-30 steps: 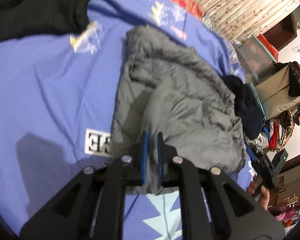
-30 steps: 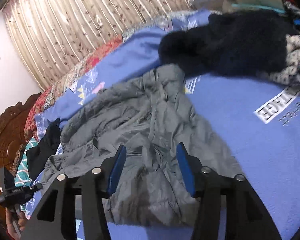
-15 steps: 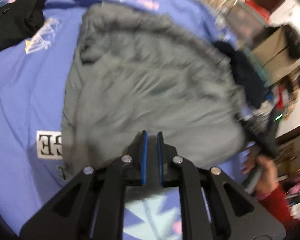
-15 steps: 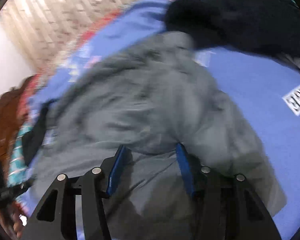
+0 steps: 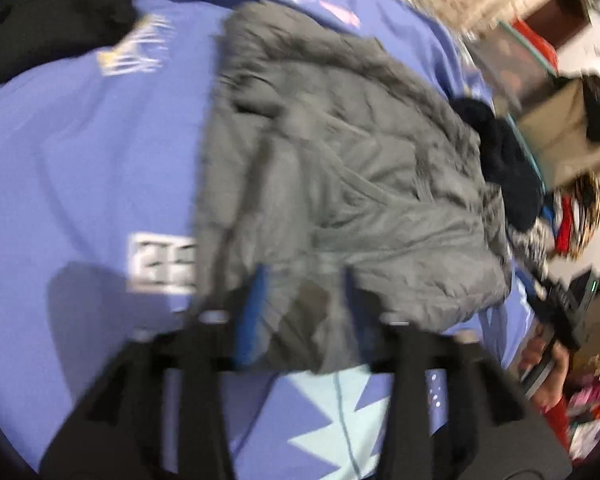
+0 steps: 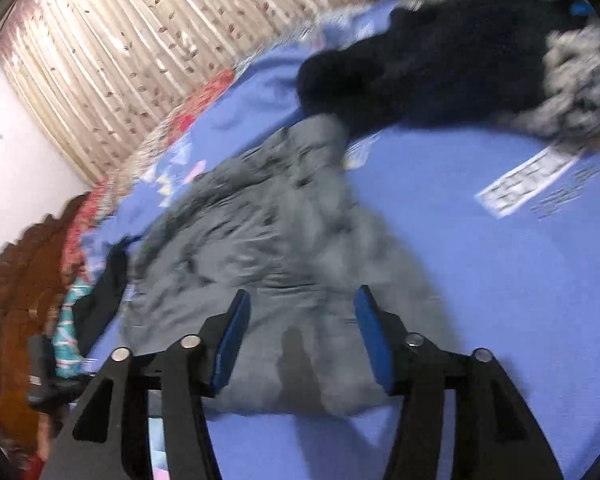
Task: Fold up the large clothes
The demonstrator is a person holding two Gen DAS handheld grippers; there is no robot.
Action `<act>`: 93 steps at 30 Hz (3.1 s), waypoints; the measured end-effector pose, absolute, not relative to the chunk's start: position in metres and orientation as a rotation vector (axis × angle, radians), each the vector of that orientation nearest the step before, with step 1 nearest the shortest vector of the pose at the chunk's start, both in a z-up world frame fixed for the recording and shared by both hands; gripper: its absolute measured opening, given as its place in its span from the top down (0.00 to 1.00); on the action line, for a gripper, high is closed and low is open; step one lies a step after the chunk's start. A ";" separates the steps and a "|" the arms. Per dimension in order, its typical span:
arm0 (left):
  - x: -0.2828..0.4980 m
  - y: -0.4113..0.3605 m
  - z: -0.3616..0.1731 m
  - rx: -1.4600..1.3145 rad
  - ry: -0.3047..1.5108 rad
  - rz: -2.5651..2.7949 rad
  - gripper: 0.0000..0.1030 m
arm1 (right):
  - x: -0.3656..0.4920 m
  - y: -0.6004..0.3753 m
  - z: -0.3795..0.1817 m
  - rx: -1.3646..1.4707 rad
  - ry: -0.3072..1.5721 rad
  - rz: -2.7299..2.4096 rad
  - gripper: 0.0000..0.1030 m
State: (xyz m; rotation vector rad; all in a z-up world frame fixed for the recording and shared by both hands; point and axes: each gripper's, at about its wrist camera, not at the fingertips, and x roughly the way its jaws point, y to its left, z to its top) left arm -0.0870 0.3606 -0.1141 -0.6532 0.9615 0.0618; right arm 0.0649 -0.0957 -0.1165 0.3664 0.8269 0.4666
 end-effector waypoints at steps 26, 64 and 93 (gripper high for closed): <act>-0.136 0.397 -0.098 -0.980 0.889 -0.047 0.92 | 0.025 -0.070 -0.087 0.445 0.964 0.743 0.65; -0.127 0.363 -0.172 -0.911 1.023 -0.076 0.72 | 0.269 0.225 -0.122 0.322 1.299 0.664 0.18; -0.215 0.379 -0.115 -1.035 0.810 -0.047 0.72 | -0.039 0.098 -0.037 0.004 0.797 1.146 0.72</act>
